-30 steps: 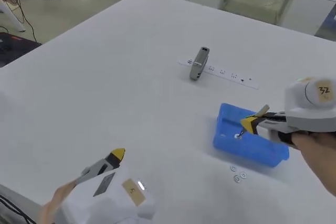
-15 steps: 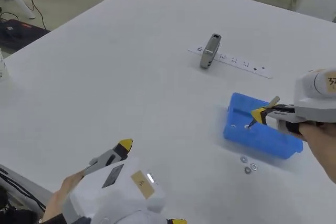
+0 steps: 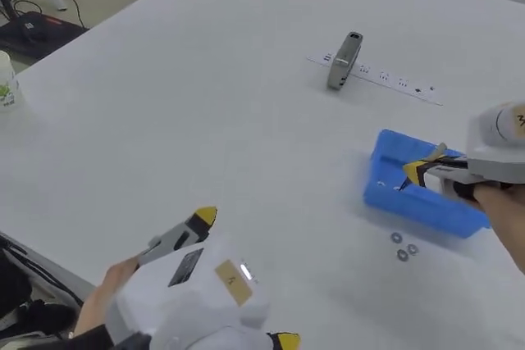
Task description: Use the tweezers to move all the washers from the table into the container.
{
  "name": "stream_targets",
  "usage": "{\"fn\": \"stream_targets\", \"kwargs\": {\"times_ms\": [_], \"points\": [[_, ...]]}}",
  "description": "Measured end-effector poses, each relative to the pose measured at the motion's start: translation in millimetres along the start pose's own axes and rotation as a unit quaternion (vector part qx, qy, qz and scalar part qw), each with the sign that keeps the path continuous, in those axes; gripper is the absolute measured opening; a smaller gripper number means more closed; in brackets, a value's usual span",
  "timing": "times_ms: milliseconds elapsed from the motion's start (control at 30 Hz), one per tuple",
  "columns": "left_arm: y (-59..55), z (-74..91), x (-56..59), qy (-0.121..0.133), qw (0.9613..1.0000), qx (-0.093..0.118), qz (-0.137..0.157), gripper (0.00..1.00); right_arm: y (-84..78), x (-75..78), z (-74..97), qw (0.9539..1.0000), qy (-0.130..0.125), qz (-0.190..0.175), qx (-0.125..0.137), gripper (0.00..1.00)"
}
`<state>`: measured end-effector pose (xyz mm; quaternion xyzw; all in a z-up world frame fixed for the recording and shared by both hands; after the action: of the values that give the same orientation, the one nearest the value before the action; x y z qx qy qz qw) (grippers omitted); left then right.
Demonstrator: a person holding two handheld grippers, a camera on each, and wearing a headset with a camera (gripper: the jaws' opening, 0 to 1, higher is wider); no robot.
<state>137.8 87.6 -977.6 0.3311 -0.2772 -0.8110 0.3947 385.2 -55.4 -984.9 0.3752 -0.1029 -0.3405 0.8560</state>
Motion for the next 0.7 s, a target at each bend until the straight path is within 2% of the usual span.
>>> {"fn": "stream_targets", "kwargs": {"times_ms": [233,567,667,700], "points": [[-0.9,-0.4,0.8,-0.002,1.0000,-0.004,0.002,0.98,-2.3,1.2,-7.6,1.0000,0.000,0.001,-0.006,0.02],[-1.3,-0.9,1.4,-0.004,1.0000,-0.007,-0.001,0.98,-2.5,1.6,-9.6,1.0000,-0.002,0.005,-0.005,0.02],[-1.2,-1.0,1.4,-0.004,1.0000,-0.007,-0.001,0.98,-3.1,0.0,-9.1,0.9999,0.000,0.015,-0.009,0.02],[-1.1,-1.0,1.4,-0.004,1.0000,-0.007,-0.001,0.98,-3.0,-1.1,-9.6,0.9995,0.006,0.029,-0.009,0.03]]}}
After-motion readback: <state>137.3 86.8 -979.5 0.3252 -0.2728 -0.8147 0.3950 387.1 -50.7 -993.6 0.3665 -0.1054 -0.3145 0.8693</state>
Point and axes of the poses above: the centre of the closed fingertips' face, and the gripper's own axes: z roughly backward along the fingers, x roughly to its right, y roughly out of its top, the point moved 5 cm from there along z, roughly backward along the fingers, and after that the axes turned 8 degrees about -z, right-handed, at the moved point
